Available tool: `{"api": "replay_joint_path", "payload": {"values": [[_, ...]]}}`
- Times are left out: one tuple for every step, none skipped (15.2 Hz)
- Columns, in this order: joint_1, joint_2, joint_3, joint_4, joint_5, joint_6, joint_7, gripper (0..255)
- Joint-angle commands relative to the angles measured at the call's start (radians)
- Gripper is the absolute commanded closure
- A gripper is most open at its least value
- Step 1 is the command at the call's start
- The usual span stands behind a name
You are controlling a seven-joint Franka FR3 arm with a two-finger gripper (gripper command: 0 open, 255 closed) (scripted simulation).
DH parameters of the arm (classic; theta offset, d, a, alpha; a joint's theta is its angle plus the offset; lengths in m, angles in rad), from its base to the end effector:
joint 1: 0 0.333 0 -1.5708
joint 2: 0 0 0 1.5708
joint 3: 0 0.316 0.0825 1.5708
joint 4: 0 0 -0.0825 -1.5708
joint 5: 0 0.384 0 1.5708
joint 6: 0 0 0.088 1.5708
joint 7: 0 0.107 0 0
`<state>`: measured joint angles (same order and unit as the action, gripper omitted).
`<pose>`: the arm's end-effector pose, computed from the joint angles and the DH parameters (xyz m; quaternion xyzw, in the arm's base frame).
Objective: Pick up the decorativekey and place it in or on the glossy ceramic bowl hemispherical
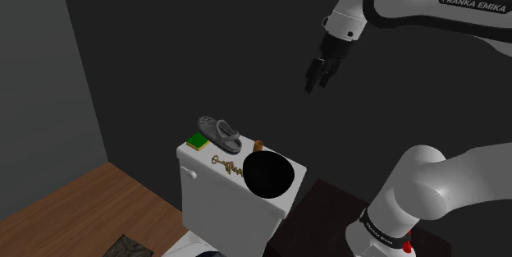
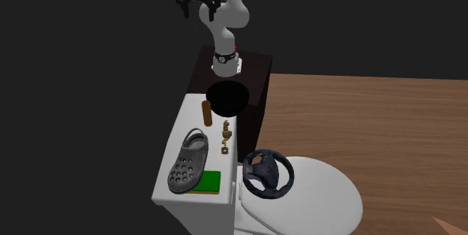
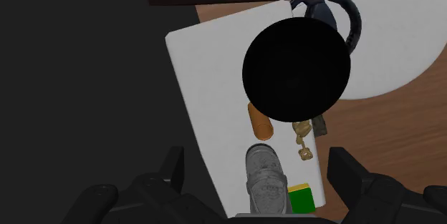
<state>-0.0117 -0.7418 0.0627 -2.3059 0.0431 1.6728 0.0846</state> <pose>0.3294 0.0273 0.6093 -0.9982 0.0249 -0.0537 0.0036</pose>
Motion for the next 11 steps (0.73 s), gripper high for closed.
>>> {"api": "replay_joint_path", "payload": {"values": [[0.0,0.0,0.0,0.0,0.0,0.0,0.0,0],[0.003,0.017,0.009,-0.016,0.004,0.03,0.007,0],[0.005,0.034,0.018,-0.031,0.008,0.06,0.014,0],[0.008,0.053,0.027,-0.045,0.011,0.089,0.02,0],[0.01,0.074,0.036,-0.057,0.015,0.119,0.027,0],[0.013,0.095,0.045,-0.069,0.018,0.149,0.034,0],[0.015,0.118,0.054,-0.079,0.021,0.179,0.041,0],[0.017,0.142,0.063,-0.088,0.023,0.209,0.048,0],[0.019,0.168,0.072,-0.095,0.025,0.239,0.055,0],[0.021,0.194,0.081,-0.101,0.027,0.269,0.062,0],[0.023,0.222,0.09,-0.106,0.028,0.299,0.07,0]]}}
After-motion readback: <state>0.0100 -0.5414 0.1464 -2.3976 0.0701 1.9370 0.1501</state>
